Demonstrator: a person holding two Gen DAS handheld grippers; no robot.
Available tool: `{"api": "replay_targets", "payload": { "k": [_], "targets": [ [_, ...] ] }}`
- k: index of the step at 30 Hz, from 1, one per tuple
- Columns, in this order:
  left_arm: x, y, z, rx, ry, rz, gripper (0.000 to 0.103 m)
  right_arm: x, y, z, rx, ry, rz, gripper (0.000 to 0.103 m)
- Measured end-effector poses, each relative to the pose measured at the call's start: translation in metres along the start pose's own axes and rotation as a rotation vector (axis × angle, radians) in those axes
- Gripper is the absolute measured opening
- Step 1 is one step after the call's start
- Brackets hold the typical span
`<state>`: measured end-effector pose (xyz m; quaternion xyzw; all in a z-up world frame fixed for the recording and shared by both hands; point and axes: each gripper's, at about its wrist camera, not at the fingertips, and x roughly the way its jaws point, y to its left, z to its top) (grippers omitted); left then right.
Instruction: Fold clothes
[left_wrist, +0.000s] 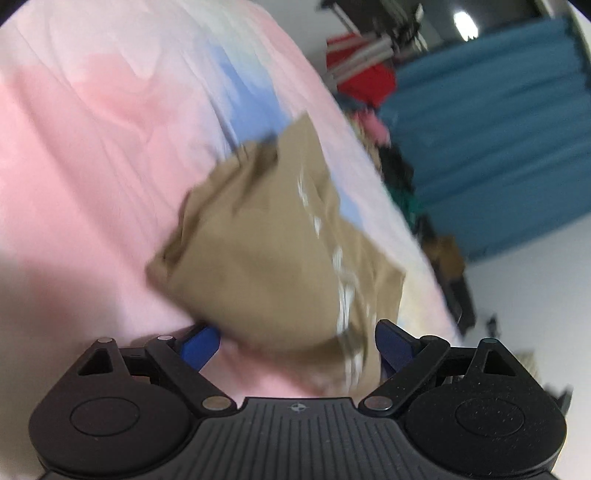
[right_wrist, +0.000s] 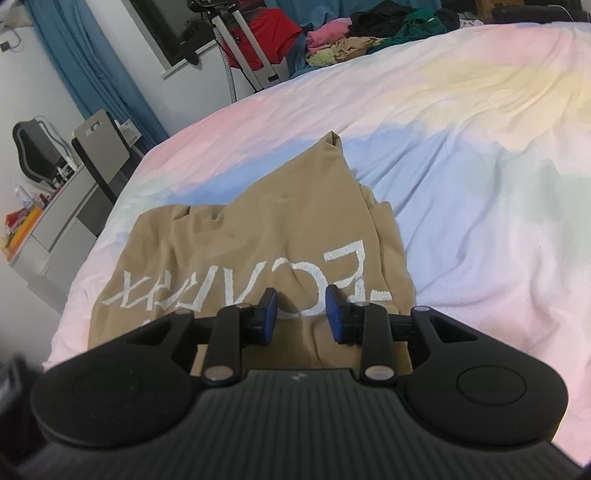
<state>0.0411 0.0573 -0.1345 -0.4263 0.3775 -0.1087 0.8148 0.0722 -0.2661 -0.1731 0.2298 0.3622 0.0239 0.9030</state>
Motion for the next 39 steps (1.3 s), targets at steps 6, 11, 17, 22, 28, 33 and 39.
{"api": "replay_targets", "payload": {
  "k": [6,11,17,22,28,33,39],
  "targets": [
    [0.002,-0.004,0.006,-0.007,-0.051,-0.127,0.086,-0.001,-0.004,0.000,0.033,-0.007,0.005,0.031],
    [0.020,0.012,0.011,-0.069,0.002,-0.027,0.065,-0.001,-0.006,0.000,0.058,-0.004,0.015,0.031],
    [0.017,0.018,0.011,-0.129,-0.044,-0.044,0.048,-0.004,-0.012,0.005,0.122,0.008,0.035,0.033],
    [0.018,0.011,0.012,-0.080,-0.059,-0.042,0.038,-0.021,-0.025,0.014,0.285,-0.004,0.179,0.079],
    [0.018,0.013,0.015,-0.067,-0.070,-0.051,0.034,-0.026,-0.028,0.010,0.486,0.079,0.432,0.088],
    [0.023,0.016,0.018,-0.091,-0.075,-0.073,0.034,-0.010,-0.022,-0.007,0.590,0.218,0.532,0.088],
    [0.032,0.016,0.022,-0.098,-0.090,-0.105,0.034,0.012,-0.033,-0.028,0.784,0.338,0.518,0.088]
  ]
}}
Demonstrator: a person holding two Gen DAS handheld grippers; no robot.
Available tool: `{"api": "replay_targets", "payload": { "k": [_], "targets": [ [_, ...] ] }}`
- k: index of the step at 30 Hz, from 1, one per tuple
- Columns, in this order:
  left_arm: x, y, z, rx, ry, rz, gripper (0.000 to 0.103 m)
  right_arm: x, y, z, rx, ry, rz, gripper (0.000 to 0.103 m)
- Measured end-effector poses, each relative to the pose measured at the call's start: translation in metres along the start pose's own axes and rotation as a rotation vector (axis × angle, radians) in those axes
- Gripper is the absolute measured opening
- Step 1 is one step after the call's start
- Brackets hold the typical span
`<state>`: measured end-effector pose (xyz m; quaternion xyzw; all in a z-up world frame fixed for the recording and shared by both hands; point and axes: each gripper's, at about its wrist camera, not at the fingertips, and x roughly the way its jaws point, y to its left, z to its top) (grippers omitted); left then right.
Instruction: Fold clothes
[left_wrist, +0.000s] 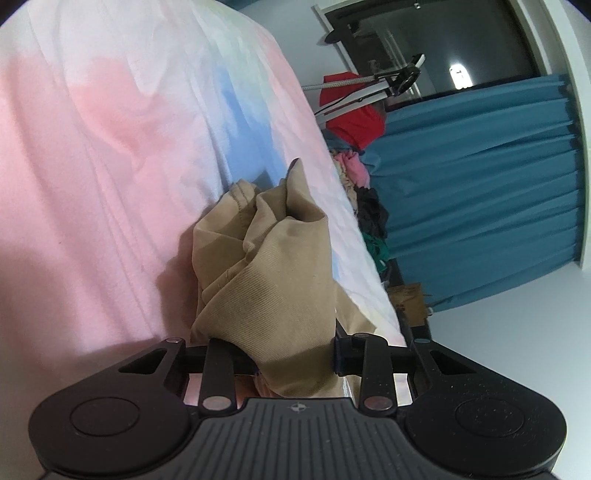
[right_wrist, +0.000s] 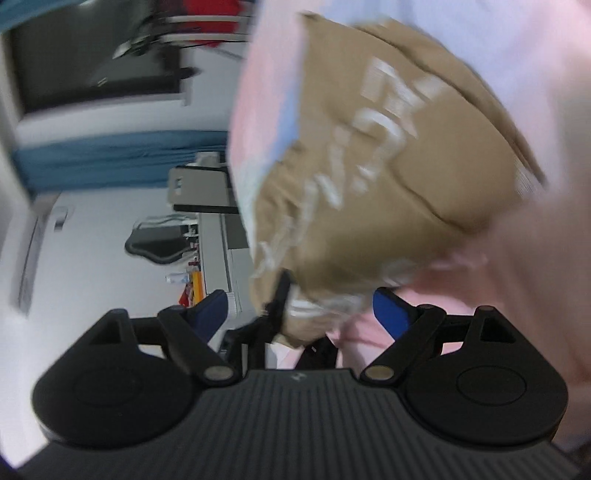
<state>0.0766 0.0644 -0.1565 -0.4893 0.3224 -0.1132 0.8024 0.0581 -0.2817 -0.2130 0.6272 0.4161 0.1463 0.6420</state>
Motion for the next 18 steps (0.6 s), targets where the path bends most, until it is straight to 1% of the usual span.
{"api": "replay_targets", "payload": {
  "k": [1,2,6,8,10,11,13,15,17,18],
  "targets": [
    [-0.001,0.000,0.000,0.000,-0.001,-0.006,0.034,-0.001,-0.003,-0.003,0.025,-0.006,-0.016,0.088],
    [-0.001,0.000,0.001,-0.001,-0.002,-0.011,0.034,-0.002,-0.003,-0.005,0.023,-0.013,-0.021,0.088],
    [0.008,0.001,-0.001,-0.016,-0.006,-0.023,0.034,0.006,-0.003,-0.004,0.014,-0.015,0.006,0.088],
    [0.004,0.006,-0.002,-0.029,-0.006,-0.027,0.034,0.008,-0.009,0.001,0.038,-0.050,0.004,0.088],
    [0.001,0.010,-0.003,-0.037,-0.007,-0.028,0.034,0.006,-0.014,0.006,0.057,-0.114,-0.032,0.087],
    [0.002,0.011,-0.003,-0.039,-0.008,-0.027,0.034,0.002,-0.017,0.008,0.065,-0.151,-0.044,0.080],
    [0.003,0.013,-0.002,-0.038,-0.010,-0.028,0.034,-0.008,-0.020,0.011,0.074,-0.219,-0.070,0.079],
    [0.004,0.013,-0.002,-0.027,-0.011,-0.026,0.034,-0.009,-0.022,0.015,0.075,-0.261,-0.096,0.072],
    [-0.005,0.013,-0.008,-0.015,-0.011,-0.022,0.034,-0.009,-0.025,0.017,0.076,-0.277,-0.134,0.052],
    [-0.011,0.012,-0.010,-0.010,-0.010,-0.021,0.034,-0.008,-0.023,0.016,0.062,-0.281,-0.147,0.048]
  ]
}}
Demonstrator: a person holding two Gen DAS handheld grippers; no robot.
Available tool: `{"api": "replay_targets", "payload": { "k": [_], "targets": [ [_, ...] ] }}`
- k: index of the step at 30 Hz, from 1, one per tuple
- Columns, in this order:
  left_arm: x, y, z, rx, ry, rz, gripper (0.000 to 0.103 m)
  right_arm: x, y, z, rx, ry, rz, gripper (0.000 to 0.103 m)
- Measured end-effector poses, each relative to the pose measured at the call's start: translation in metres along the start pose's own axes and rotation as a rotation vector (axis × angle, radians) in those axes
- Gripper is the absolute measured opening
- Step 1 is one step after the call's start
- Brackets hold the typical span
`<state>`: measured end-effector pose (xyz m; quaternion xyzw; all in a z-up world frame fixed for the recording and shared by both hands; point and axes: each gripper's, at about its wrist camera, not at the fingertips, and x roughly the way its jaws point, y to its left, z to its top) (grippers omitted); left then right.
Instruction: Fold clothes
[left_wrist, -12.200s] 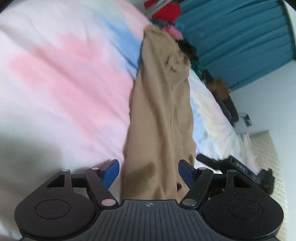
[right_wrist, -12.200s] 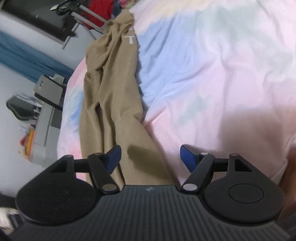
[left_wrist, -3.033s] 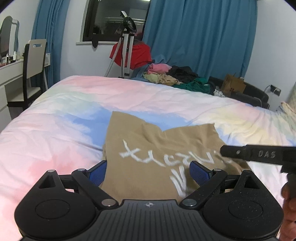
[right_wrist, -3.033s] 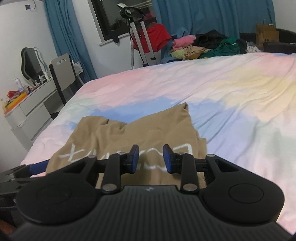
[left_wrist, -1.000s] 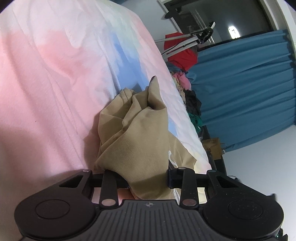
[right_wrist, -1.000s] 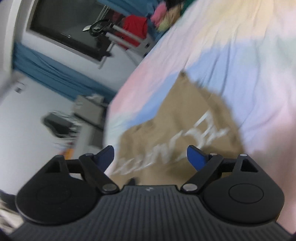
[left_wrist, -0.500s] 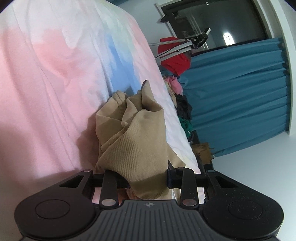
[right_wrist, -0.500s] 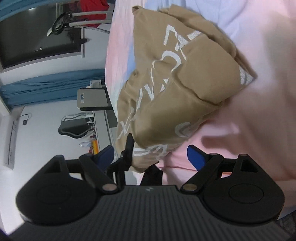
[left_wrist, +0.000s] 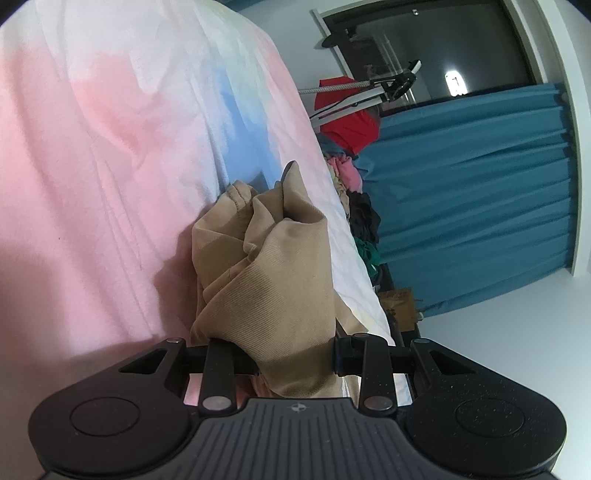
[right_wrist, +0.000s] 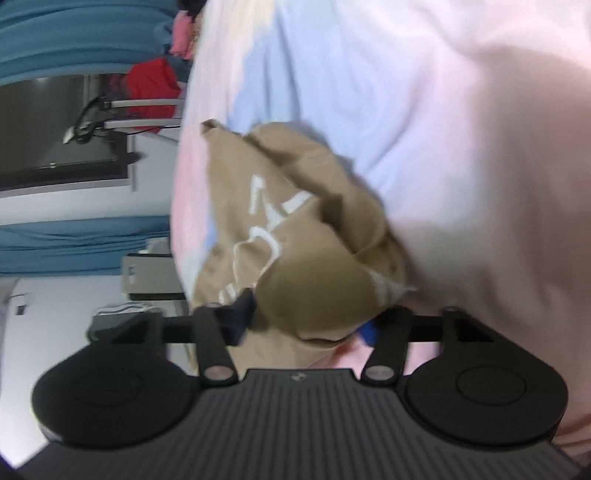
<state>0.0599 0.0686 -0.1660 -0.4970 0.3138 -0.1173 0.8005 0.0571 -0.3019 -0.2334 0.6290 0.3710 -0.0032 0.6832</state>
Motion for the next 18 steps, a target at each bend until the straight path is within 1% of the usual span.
{"api": "replay_targets", "payload": {
  "k": [2,4,5,7,9,12,15,18],
  "targets": [
    [-0.002,-0.002,0.002,0.001,0.003,0.000,0.034,-0.002,0.007,-0.004,-0.044,-0.012,-0.016,0.033],
    [-0.006,-0.005,0.004,-0.016,0.013,-0.005,0.033,-0.011,0.017,-0.006,-0.074,-0.020,-0.001,0.026],
    [-0.011,-0.009,0.005,-0.033,0.020,-0.022,0.033,-0.020,0.021,-0.005,-0.083,-0.019,0.015,0.024],
    [-0.024,-0.019,0.007,-0.054,0.046,-0.052,0.033,-0.039,0.029,-0.004,-0.106,-0.018,0.048,0.024],
    [-0.036,-0.035,0.007,-0.055,0.089,-0.077,0.033,-0.063,0.042,-0.004,-0.159,-0.026,0.089,0.023],
    [-0.038,-0.062,0.001,-0.075,0.157,-0.106,0.033,-0.106,0.053,-0.001,-0.191,-0.046,0.142,0.023],
    [-0.017,-0.094,-0.009,-0.071,0.234,-0.101,0.033,-0.135,0.056,0.017,-0.177,-0.074,0.158,0.023],
    [0.028,-0.125,-0.015,-0.086,0.327,-0.069,0.033,-0.153,0.056,0.051,-0.135,-0.126,0.136,0.023]
  ]
}}
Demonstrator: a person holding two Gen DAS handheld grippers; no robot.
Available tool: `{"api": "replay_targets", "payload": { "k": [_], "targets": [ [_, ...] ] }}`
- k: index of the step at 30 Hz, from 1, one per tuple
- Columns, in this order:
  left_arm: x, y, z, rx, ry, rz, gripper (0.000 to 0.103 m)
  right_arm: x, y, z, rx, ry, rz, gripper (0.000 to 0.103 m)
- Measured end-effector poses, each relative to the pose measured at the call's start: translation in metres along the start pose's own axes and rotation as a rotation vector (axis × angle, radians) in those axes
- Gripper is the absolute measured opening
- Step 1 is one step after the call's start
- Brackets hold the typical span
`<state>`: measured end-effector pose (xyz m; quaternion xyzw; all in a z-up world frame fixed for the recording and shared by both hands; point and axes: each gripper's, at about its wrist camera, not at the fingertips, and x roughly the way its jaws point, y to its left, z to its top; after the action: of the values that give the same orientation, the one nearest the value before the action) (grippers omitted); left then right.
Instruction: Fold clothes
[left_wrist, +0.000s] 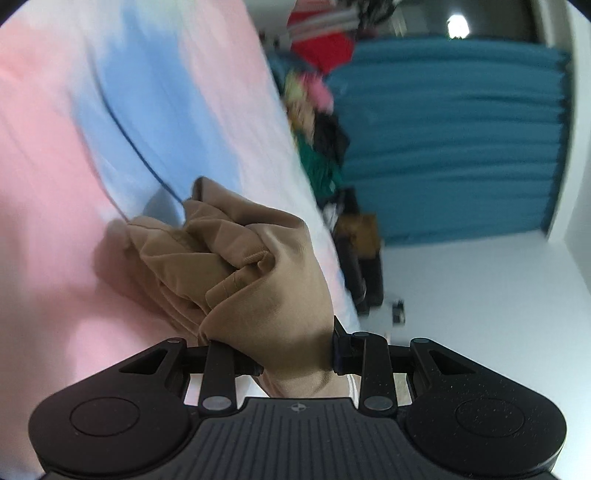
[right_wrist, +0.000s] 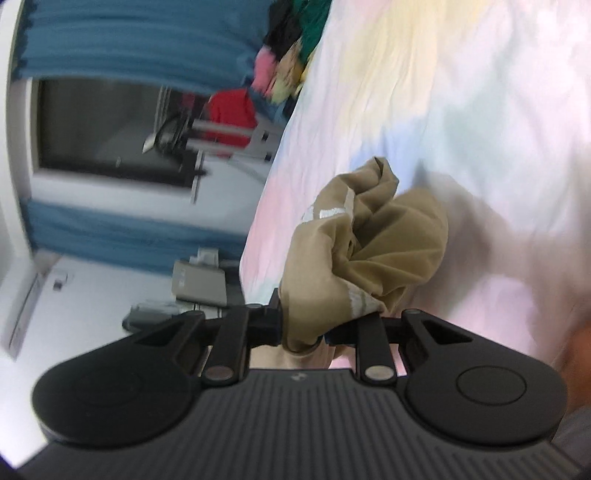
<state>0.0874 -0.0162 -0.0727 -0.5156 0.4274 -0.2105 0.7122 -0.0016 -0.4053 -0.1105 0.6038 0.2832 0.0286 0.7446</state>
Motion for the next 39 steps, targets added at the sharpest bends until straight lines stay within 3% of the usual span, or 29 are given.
{"api": "replay_targets", "payload": {
  "k": [5,9,15,18,21,24,26,29,34,39],
  "targets": [
    [0.115,-0.056,0.034,0.057,0.082,0.053,0.033,0.003,-0.002,0.076,0.029,-0.128,-0.062,0.023],
    [0.214,-0.107,0.053,0.142,0.114,0.059,0.032,0.016,0.012,0.149,0.003,-0.282,-0.122,0.023],
    [0.336,-0.171,0.073,0.297,0.152,-0.066,0.032,0.017,0.041,0.241,-0.099,-0.515,-0.157,0.023],
    [0.376,-0.167,0.064,0.393,0.164,-0.043,0.032,0.014,0.026,0.262,-0.177,-0.580,-0.185,0.023],
    [0.413,-0.140,0.049,0.491,0.194,0.001,0.032,0.029,-0.027,0.266,-0.152,-0.560,-0.257,0.023],
    [0.419,-0.084,0.029,0.543,0.258,0.080,0.031,0.046,-0.090,0.259,-0.051,-0.488,-0.313,0.023],
    [0.412,-0.052,0.018,0.571,0.271,0.087,0.032,0.049,-0.122,0.238,-0.028,-0.457,-0.333,0.023],
    [0.406,-0.029,0.012,0.615,0.269,0.081,0.039,0.042,-0.153,0.207,-0.027,-0.494,-0.272,0.023],
    [0.401,-0.020,0.009,0.685,0.258,0.080,0.047,0.041,-0.176,0.204,0.052,-0.484,-0.221,0.026],
    [0.380,-0.052,0.006,0.758,0.252,0.146,0.069,0.021,-0.157,0.206,0.154,-0.421,-0.299,0.028]
  ]
}}
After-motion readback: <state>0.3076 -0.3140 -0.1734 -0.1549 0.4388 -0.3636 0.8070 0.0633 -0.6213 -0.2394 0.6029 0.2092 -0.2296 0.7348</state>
